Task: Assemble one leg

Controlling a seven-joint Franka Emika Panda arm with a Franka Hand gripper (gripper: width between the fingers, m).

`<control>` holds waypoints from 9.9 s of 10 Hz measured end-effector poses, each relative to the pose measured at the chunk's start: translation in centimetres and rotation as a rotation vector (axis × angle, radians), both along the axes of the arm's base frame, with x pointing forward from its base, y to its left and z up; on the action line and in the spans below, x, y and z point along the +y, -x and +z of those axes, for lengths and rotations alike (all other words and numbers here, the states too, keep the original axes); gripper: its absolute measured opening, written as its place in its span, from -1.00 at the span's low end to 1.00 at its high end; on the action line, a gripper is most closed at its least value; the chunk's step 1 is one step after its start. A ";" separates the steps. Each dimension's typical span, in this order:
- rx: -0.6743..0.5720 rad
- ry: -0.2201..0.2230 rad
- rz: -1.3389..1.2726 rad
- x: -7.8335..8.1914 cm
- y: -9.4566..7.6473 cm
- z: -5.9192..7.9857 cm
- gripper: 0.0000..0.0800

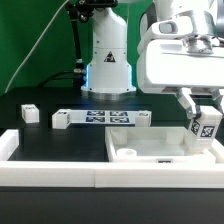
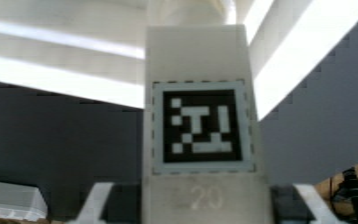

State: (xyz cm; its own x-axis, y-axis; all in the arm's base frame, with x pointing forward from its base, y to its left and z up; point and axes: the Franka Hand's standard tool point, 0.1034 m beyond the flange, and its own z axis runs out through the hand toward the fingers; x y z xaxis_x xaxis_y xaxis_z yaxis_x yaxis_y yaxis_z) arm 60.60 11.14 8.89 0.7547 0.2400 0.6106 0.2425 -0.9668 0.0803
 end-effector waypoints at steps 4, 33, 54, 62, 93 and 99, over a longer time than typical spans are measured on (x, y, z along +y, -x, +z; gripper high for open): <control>0.066 0.004 0.000 -0.1 0.1 -0.5 0.42; 0.686 0.039 -0.016 -0.6 -0.8 -1.2 -0.27; 0.600 -0.600 -1.395 0.9 -1.0 -1.7 0.44; 0.574 -0.203 -0.588 1.9 -0.9 -1.8 0.62; 0.598 -0.568 -1.357 2.0 -0.9 -2.0 0.31; 0.605 -0.259 -0.677 1.6 -1.1 -1.7 0.62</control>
Offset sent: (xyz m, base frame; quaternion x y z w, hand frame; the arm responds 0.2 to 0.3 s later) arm 0.0000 0.0000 0.0000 0.0000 0.0000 0.0000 1.0000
